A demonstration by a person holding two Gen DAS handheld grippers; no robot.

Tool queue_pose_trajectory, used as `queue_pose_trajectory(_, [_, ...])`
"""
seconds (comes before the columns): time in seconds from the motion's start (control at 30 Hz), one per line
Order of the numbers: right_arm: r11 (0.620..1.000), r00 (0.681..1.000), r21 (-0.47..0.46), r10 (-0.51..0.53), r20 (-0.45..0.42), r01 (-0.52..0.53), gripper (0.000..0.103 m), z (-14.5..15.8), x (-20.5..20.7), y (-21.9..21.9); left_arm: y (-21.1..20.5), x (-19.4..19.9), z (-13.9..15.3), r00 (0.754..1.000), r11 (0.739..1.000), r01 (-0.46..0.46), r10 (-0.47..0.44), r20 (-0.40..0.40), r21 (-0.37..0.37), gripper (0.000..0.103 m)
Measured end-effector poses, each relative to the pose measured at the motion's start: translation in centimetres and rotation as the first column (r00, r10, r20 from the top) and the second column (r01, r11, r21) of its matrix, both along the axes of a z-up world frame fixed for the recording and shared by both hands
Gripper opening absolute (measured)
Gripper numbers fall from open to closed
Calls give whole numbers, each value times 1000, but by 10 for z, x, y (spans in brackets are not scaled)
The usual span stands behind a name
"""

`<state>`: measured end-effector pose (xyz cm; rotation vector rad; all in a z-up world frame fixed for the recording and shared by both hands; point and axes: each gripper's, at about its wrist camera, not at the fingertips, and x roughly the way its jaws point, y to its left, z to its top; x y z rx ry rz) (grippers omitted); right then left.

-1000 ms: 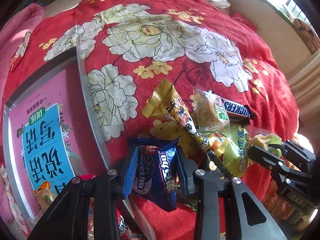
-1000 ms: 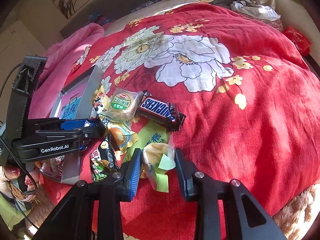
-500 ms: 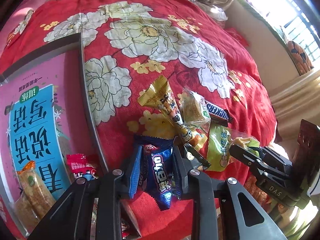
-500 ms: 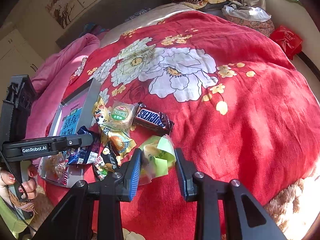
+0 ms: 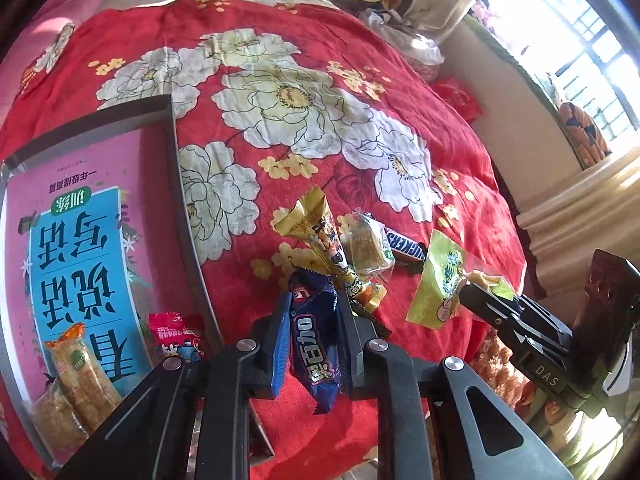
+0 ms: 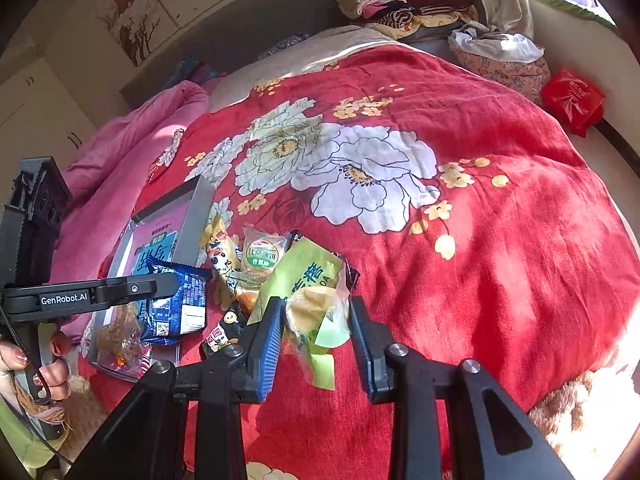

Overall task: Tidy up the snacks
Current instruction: 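Carry the blue Oreo package and pale green bag toward the tray with both tools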

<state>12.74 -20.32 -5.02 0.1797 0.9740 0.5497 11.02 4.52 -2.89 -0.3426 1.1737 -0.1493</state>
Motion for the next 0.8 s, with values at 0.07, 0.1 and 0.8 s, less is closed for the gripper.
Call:
queue_pose_trajectory(0.07, [1000, 1000, 8, 3, 7, -3, 33, 5, -1, 1, 3, -2, 4, 1000, 1000, -10, 10, 10, -20, 21])
queue_pose_trajectory(0.1, [1000, 1000, 10, 4, 12, -4, 33, 8, -2, 2, 5, -3, 7, 1000, 1000, -16, 17, 15, -26, 21])
queue_pose_trajectory(0.8, [986, 984, 44, 154, 89, -158, 33, 54, -19, 71, 66, -42, 47, 984, 991, -132, 132, 116, -10, 21])
